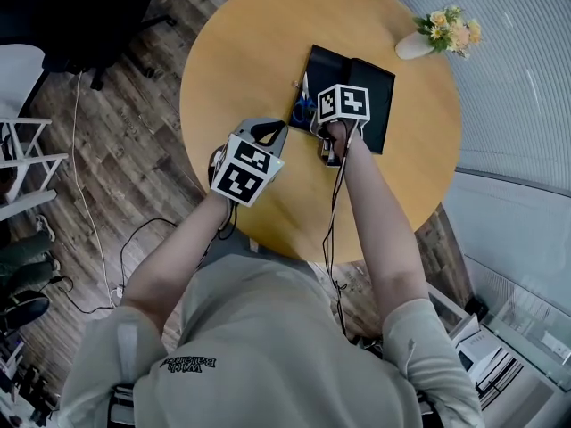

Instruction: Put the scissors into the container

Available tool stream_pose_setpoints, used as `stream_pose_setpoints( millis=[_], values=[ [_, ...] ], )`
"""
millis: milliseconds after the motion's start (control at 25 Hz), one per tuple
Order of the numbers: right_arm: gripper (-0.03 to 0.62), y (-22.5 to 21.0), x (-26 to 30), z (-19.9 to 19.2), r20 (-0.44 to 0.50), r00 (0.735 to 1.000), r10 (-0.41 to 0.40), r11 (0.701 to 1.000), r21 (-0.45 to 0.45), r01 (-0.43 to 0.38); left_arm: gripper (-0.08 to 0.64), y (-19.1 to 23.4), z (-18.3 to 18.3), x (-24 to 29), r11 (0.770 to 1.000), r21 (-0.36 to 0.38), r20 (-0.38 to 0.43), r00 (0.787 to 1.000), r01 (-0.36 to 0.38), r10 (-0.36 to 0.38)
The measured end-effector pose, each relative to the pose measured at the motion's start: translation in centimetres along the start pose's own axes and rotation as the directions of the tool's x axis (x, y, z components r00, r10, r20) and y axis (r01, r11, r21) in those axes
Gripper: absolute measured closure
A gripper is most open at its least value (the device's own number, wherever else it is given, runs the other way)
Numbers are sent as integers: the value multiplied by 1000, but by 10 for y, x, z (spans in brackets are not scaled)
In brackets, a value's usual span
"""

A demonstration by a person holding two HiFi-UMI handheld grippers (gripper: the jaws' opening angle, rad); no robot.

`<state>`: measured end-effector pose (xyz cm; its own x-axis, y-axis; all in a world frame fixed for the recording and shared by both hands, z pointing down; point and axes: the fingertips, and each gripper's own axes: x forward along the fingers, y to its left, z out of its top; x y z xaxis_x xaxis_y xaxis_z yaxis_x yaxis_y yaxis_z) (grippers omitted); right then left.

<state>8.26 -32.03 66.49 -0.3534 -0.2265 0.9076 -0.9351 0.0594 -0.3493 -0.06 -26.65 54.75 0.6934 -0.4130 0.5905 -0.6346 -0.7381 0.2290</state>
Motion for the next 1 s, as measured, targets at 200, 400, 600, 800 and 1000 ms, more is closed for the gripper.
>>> stream_pose_setpoints(
  millis=[200,400,600,800,1000],
  values=[
    [494,18,-38,13,157,985,75,996,-56,-67,537,-1,26,-11,999,25,37,999,-28,27],
    [494,50,-95,30,329,930,165,982,-141,-124,537,-6,55,-27,997,56,97,994,-53,48],
    [519,78,-167,44,505,833,226,959,-266,-99,537,-21,89,-52,995,72,170,984,-66,53],
    [538,100,-244,49,657,710,253,939,-345,-15,537,-40,130,-90,984,145,260,964,-103,63],
    [549,124,-315,47,764,587,268,909,-403,109,537,-69,171,-133,954,256,364,930,-155,53]
  ],
)
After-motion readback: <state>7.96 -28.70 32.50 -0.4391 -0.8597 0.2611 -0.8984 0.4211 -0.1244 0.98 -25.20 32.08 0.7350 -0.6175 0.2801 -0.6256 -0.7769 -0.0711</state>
